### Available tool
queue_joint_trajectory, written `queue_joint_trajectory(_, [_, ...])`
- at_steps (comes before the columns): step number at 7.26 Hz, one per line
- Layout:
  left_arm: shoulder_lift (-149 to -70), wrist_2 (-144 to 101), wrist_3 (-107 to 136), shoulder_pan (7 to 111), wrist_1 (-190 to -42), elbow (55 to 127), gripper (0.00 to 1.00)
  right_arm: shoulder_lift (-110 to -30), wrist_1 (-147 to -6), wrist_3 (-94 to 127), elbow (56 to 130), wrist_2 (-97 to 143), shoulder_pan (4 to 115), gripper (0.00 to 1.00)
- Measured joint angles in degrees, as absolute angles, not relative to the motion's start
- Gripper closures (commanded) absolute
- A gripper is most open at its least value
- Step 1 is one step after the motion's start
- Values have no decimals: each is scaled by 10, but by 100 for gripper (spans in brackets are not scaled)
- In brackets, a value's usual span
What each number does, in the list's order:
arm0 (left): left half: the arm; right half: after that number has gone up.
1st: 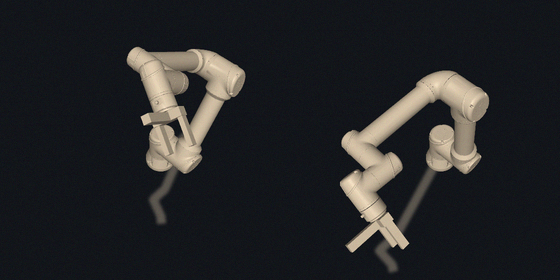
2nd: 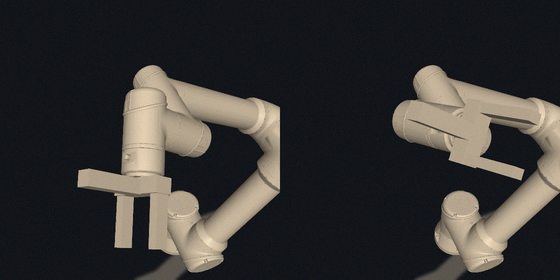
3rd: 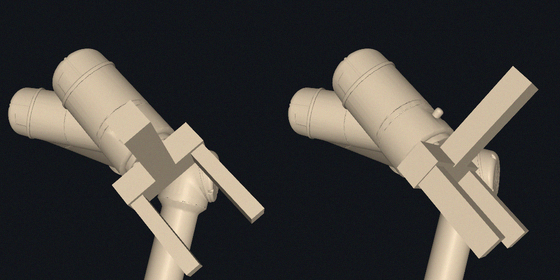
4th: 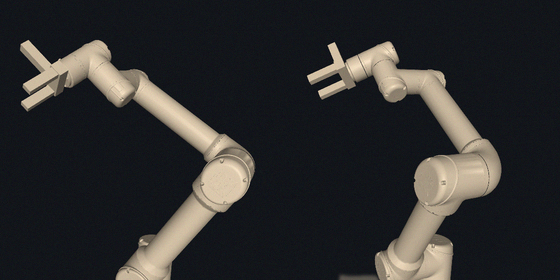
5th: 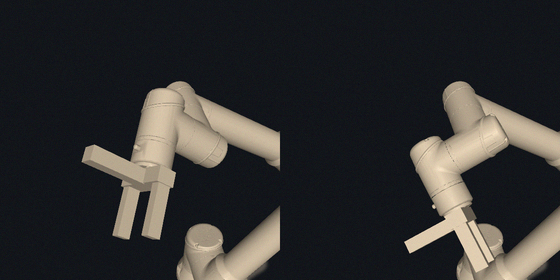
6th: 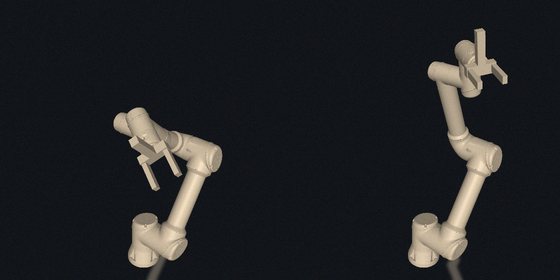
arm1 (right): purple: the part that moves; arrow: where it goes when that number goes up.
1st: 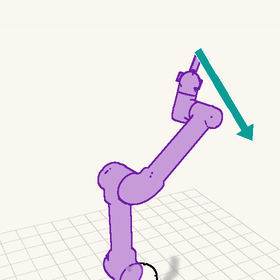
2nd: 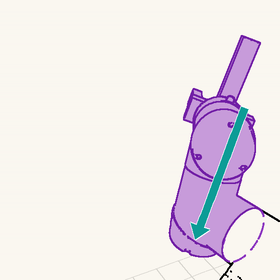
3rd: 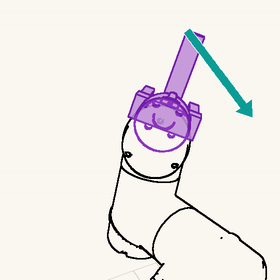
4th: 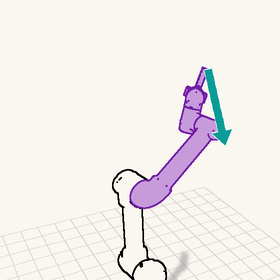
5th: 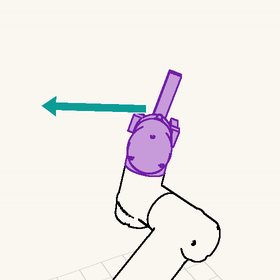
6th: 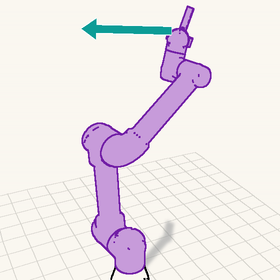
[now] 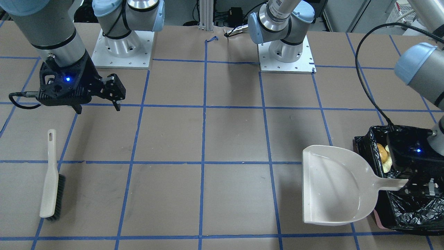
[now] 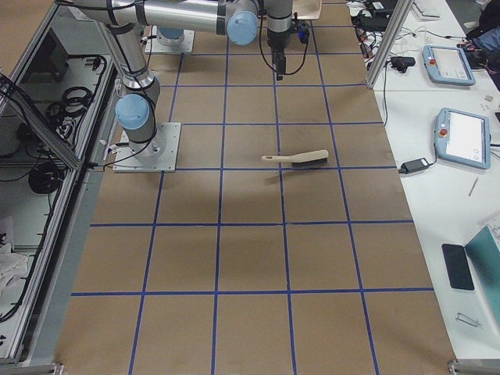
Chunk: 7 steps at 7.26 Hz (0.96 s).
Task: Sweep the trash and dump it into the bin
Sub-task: 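Lower the empty dustpan back onto the table with the left gripper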
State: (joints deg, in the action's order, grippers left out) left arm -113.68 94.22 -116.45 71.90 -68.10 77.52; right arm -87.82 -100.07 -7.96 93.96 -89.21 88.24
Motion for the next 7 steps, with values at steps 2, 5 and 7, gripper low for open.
queue_joint_trajectory(2, [-1169, 942, -1061, 734, -704, 778, 100, -879, -1000, -79, 940, -892, 882, 0])
queue_joint_trajectory(5, [-1212, 942, -991, 765, -707, 778, 100, -878, -1003, -80, 940, -892, 882, 0])
queue_joint_trajectory(7, [-1222, 946, -1030, 772, -708, 782, 100, -879, -1003, -79, 940, -892, 883, 0])
